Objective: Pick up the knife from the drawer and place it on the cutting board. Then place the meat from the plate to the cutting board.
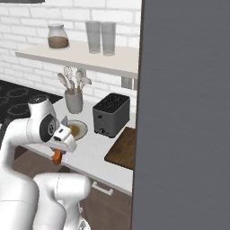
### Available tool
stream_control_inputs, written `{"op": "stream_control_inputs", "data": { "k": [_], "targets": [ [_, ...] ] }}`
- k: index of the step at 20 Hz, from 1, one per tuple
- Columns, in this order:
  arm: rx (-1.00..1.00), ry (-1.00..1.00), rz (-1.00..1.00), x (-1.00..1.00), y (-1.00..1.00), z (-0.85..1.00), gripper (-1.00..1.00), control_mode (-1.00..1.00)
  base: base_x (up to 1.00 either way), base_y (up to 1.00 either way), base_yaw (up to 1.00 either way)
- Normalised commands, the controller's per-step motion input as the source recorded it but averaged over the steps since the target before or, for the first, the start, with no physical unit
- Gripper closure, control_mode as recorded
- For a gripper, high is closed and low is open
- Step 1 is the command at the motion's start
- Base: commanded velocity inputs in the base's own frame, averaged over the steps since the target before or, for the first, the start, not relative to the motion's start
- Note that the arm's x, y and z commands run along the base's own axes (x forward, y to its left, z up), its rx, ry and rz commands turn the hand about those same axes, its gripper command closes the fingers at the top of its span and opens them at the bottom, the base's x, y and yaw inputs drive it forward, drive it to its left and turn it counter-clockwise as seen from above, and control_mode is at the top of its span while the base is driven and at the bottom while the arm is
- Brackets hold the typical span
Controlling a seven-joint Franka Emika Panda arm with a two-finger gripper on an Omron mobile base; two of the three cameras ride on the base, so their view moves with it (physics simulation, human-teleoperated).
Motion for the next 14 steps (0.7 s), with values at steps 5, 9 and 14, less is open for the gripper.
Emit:
{"op": "stream_control_inputs", "data": {
  "k": [5,9,14],
  "targets": [
    [0.0,0.0,-0.08,0.85,-0.97,0.0,1.0,-1.0,0.0,0.0,0.0],
    [0.0,0.0,-0.09,0.87,-0.82,-0.09,1.0,-1.0,0.0,0.0,0.0],
    [0.0,0.0,-0.12,0.81,-0.66,-0.27,1.0,-1.0,0.0,0.0,0.0]
  ]
}}
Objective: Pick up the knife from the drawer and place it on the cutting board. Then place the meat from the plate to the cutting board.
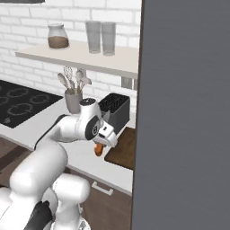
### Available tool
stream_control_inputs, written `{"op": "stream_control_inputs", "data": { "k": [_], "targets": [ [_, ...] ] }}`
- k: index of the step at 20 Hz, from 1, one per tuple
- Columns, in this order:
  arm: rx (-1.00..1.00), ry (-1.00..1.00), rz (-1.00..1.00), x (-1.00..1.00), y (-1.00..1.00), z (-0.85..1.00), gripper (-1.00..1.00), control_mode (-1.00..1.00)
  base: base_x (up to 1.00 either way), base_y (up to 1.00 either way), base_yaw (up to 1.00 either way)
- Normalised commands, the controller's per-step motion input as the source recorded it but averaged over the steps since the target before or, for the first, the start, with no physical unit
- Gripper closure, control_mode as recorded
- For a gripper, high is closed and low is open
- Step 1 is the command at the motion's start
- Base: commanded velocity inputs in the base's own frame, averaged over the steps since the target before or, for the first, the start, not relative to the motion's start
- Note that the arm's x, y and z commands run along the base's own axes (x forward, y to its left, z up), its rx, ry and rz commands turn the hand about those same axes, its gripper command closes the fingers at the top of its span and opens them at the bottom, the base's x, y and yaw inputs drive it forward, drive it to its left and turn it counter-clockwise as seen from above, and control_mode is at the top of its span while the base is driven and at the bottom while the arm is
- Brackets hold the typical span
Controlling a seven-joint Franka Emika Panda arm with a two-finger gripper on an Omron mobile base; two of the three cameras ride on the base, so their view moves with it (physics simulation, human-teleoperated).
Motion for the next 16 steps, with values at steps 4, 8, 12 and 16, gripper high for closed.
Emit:
{"op": "stream_control_inputs", "data": {
  "k": [4,8,12,16],
  "targets": [
    [0.0,0.0,-0.17,0.6,-0.74,-0.25,1.0,-1.0,0.0,0.0,0.0],
    [0.0,0.0,-0.18,0.37,-0.74,-0.06,1.0,-1.0,0.0,0.0,0.0],
    [0.0,0.0,-0.08,0.55,-0.33,-0.14,1.0,-1.0,0.0,0.0,0.0],
    [0.0,0.0,0.0,0.5,-0.34,-0.51,-1.0,-1.0,0.0,0.0,0.0]
  ]
}}
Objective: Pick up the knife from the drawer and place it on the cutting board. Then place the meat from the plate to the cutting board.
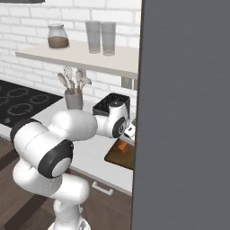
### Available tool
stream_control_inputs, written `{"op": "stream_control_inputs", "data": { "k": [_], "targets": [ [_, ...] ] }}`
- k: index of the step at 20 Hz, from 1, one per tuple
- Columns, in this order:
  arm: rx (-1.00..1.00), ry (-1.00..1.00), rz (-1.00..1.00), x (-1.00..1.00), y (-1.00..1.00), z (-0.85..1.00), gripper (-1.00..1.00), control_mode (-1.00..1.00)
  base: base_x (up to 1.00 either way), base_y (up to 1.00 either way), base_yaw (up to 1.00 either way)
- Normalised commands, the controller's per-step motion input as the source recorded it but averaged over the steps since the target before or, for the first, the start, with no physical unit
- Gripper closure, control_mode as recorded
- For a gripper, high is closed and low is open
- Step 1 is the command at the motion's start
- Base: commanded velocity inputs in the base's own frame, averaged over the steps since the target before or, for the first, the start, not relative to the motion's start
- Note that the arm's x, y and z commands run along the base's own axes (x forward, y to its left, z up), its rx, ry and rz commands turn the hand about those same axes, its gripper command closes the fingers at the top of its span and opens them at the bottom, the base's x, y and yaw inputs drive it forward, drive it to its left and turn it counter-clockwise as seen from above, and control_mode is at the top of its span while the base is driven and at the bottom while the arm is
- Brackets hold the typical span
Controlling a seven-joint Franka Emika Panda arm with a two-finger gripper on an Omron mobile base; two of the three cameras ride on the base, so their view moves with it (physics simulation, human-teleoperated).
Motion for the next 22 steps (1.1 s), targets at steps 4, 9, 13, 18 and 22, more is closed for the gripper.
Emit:
{"op": "stream_control_inputs", "data": {
  "k": [4,9,13,18,22],
  "targets": [
    [0.0,-0.02,0.0,0.17,-0.38,-0.69,-1.0,-1.0,0.0,0.0,0.0],
    [0.0,-0.14,0.0,-0.2,0.06,-0.02,-1.0,-1.0,0.0,0.0,0.0],
    [0.0,-0.15,0.0,-0.31,0.32,0.44,-1.0,-1.0,0.0,0.0,0.0],
    [0.0,-0.11,0.0,-0.35,0.25,0.72,-1.0,-1.0,0.0,0.0,0.0],
    [-0.01,-0.03,0.0,-0.78,0.19,0.5,-1.0,-1.0,0.0,0.0,0.0]
  ]
}}
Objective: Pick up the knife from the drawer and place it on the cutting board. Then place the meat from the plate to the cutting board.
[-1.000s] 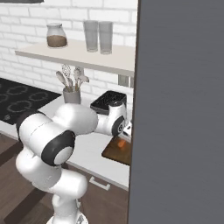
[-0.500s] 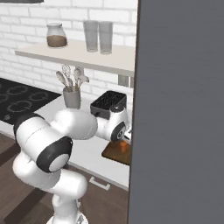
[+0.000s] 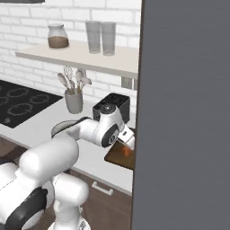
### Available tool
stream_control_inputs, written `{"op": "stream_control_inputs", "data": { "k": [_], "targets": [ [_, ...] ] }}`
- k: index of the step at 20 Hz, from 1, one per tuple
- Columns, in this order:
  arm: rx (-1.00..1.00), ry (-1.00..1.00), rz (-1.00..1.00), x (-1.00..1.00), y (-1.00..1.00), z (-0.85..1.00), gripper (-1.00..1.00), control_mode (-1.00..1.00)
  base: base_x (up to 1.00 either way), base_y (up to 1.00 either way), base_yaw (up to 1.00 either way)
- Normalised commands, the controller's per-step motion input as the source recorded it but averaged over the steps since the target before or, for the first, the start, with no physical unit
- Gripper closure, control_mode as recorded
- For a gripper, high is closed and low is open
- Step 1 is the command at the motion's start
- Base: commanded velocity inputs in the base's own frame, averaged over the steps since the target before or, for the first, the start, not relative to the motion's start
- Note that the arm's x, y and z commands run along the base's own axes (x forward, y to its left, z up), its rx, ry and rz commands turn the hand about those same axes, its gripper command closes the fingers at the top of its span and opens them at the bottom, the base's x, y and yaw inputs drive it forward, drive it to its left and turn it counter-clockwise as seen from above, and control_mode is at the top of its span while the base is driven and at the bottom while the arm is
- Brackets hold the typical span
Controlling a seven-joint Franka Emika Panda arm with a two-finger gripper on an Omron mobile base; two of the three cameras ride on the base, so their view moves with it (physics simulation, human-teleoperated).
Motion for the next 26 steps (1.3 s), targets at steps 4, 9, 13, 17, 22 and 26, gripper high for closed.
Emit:
{"op": "stream_control_inputs", "data": {
  "k": [4,9,13,17,22,26],
  "targets": [
    [-0.03,0.0,0.0,-0.3,0.73,0.26,-1.0,-1.0,0.0,0.0,0.0],
    [0.0,0.0,0.02,0.07,0.9,0.3,-1.0,-1.0,0.0,0.0,0.0],
    [0.01,0.03,0.11,0.25,0.83,0.33,-1.0,-1.0,0.0,0.0,0.0],
    [0.01,0.11,0.26,0.11,0.66,0.09,-1.0,-1.0,0.0,0.0,0.0],
    [0.0,0.1,0.31,0.11,0.62,0.0,-1.0,-1.0,0.0,0.0,0.0],
    [0.0,0.04,0.2,0.17,0.69,-0.02,-1.0,-1.0,0.0,0.0,0.0]
  ]
}}
